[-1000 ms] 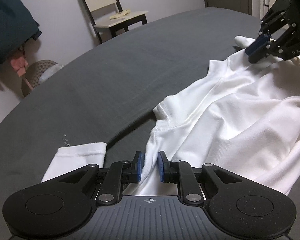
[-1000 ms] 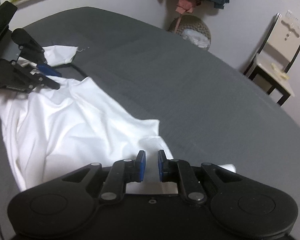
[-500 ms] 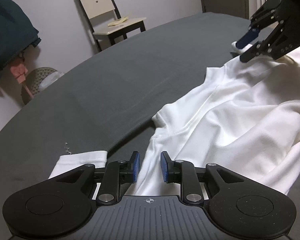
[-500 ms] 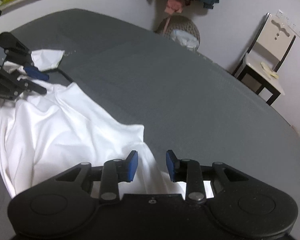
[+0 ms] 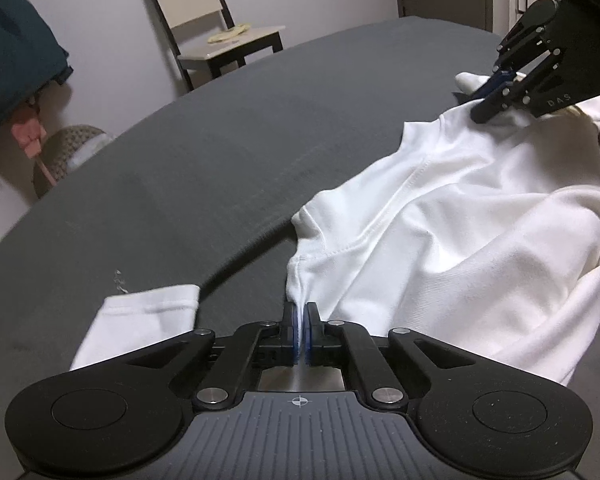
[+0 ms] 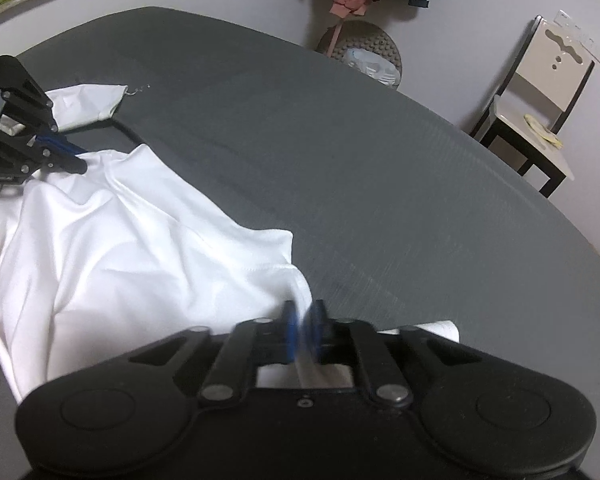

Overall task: Fold clothes
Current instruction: 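Grasp the shirt hem with the left gripper while the right gripper holds its edge, then lift the shirt high with both grippers and shake it out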

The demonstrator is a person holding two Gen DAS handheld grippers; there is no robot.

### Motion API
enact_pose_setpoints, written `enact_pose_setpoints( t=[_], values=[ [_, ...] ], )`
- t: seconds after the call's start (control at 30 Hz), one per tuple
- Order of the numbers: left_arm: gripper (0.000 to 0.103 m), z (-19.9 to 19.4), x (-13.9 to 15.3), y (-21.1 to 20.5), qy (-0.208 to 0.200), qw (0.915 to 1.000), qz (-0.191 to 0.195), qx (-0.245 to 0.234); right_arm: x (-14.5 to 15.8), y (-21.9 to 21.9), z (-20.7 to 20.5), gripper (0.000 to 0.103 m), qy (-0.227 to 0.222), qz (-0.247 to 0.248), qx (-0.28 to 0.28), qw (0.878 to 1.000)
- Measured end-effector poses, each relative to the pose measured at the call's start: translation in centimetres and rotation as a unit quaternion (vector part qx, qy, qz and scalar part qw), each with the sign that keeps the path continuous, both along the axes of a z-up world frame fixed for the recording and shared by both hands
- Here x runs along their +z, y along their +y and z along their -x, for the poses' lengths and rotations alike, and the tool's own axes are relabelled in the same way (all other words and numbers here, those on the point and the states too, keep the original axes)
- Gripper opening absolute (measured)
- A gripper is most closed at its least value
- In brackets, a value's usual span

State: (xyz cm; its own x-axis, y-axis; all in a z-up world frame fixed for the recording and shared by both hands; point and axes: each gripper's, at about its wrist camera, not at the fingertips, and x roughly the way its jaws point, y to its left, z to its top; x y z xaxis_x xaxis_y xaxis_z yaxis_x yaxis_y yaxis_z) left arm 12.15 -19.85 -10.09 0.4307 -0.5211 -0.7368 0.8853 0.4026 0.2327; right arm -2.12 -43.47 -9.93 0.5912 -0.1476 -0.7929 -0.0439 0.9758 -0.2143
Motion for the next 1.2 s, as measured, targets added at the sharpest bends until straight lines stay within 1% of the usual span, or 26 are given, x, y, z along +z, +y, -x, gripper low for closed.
enact_pose_setpoints(
  t=[0.1, 0.2, 0.3, 0.37, 0.43, 0.5, 0.57, 0.6, 0.63, 0.7, 0.73, 0.8, 0.87, 0.93, 1.0, 1.03, 1.1, 1.13, 1.17, 1.2],
  values=[
    [0.002, 0.4, 0.3, -0.1, -0.032, 0.9994, 0.003, 0.014, 0.2, 0.5, 0.7, 0.004, -0.026, 0.019, -0.010, 0.999],
    [0.002, 0.9, 1.0, 0.1, -0.065, 0.9976, 0.011, 0.023, 1.2, 1.7, 1.9, 0.004, -0.070, 0.052, -0.014, 0.996],
    [0.002, 1.6, 1.9, 0.8, -0.092, 0.9945, 0.034, 0.036, 2.7, 3.1, 3.9, 0.004, -0.123, 0.088, -0.020, 0.988],
    [0.002, 2.3, 2.8, 1.5, -0.113, 0.9908, 0.056, 0.049, 4.1, 3.9, 5.6, 0.004, -0.164, 0.115, -0.028, 0.979],
    [0.002, 3.3, 4.4, 2.4, -0.141, 0.9846, 0.083, 0.062, 5.7, 5.1, 7.7, 0.004, -0.207, 0.143, -0.033, 0.967],
    [0.002, 4.5, 6.4, 3.4, -0.174, 0.9756, 0.113, 0.073, 7.2, 6.3, 9.8, 0.004, -0.250, 0.171, -0.038, 0.952],
    [0.002, 6.4, 9.1, 4.4, -0.223, 0.9602, 0.145, 0.085, 8.6, 7.8, 11.7, 0.004, -0.292, 0.203, -0.042, 0.934],
    [0.002, 7.5, 10.5, 4.8, -0.249, 0.9505, 0.161, 0.092, 9.6, 8.5, 12.6, 0.004, -0.316, 0.216, -0.047, 0.923],
    [0.002, 8.8, 12.1, 5.2, -0.280, 0.9378, 0.179, 0.101, 10.6, 9.2, 13.4, 0.004, -0.340, 0.229, -0.052, 0.911],
    [0.002, 11.3, 14.8, 6.0, -0.331, 0.9126, 0.209, 0.117, 12.9, 10.3, 15.1, 0.004, -0.389, 0.237, -0.071, 0.887],
    [0.002, 12.8, 16.2, 6.4, -0.358, 0.8978, 0.224, 0.124, 14.3, 10.9, 16.1, 0.003, -0.415, 0.240, -0.080, 0.874],
    [0.002, 16.1, 19.1, 7.3, -0.415, 0.8625, 0.255, 0.137, 16.9, 12.0, 18.0, 0.003, -0.467, 0.247, -0.093, 0.844],
    [0.002, 19.2, 21.9, 8.1, -0.466, 0.8258, 0.280, 0.150, 19.6, 13.2, 20.3, 0.003, -0.520, 0.254, -0.105, 0.809],
    [0.002, 22.2, 25.1, 9.4, -0.505, 0.7884, 0.310, 0.163, 22.0, 14.6, 22.6, 0.003, -0.563, 0.267, -0.102, 0.776],
    [0.002, 25.0, 28.5, 11.1, -0.534, 0.7527, 0.345, 0.173, 24.1, 16.0, 24.8, 0.004, -0.599, 0.283, -0.098, 0.743],
    [0.002, 26.3, 30.1, 12.0, -0.546, 0.7364, 0.359, 0.173, 25.2, 16.6, 25.9, 0.004, -0.616, 0.291, -0.096, 0.725],
    [0.002, 28.7, 32.7, 13.3, -0.571, 0.7064, 0.383, 0.166, 27.0, 17.7, 27.8, 0.004, -0.649, 0.305, -0.096, 0.691],
    [0.002, 29.4, 33.5, 13.5, -0.585, 0.6939, 0.386, 0.163, 27.7, 18.0, 28.6, 0.004, -0.663, 0.309, -0.100, 0.675],
    [0.002, 30.1, 34.3, 13.6, -0.599, 0.6813, 0.389, 0.161, 27.8, 17.5, 27.9, 0.004, -0.653, 0.301, -0.098, 0.688],
    [0.002, 30.4, 34.9, 13.6, -0.608, 0.6731, 0.390, 0.159, 28.0, 17.0, 27.1, 0.004, -0.642, 0.293, -0.096, 0.702]
  ],
)
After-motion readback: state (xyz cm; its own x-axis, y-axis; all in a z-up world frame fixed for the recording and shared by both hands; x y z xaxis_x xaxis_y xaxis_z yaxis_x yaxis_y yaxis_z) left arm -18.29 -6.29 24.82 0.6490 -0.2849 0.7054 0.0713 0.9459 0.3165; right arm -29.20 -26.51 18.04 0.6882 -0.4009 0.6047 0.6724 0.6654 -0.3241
